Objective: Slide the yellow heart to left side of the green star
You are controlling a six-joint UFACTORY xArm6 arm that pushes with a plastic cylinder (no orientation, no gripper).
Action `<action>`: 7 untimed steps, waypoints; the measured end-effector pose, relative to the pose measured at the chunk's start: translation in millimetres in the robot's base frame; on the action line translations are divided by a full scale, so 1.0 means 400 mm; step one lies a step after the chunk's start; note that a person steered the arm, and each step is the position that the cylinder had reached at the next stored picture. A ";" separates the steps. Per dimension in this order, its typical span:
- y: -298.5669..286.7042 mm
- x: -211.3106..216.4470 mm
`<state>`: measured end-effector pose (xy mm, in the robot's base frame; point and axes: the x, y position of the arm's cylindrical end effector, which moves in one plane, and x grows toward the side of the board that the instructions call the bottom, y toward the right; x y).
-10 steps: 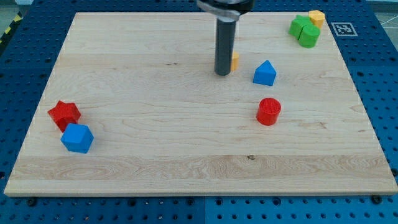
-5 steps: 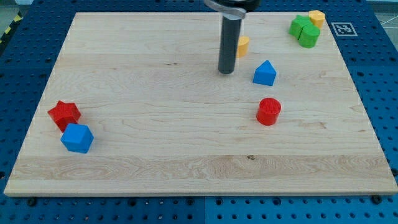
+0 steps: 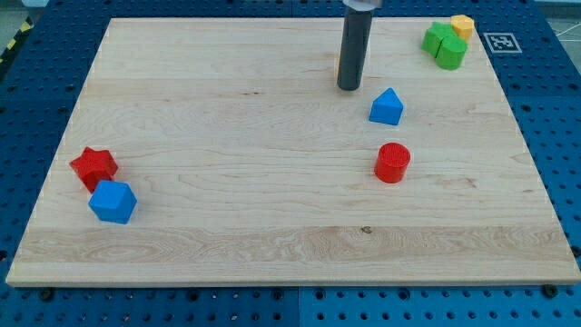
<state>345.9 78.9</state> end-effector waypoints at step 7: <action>0.053 -0.120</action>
<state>298.1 99.9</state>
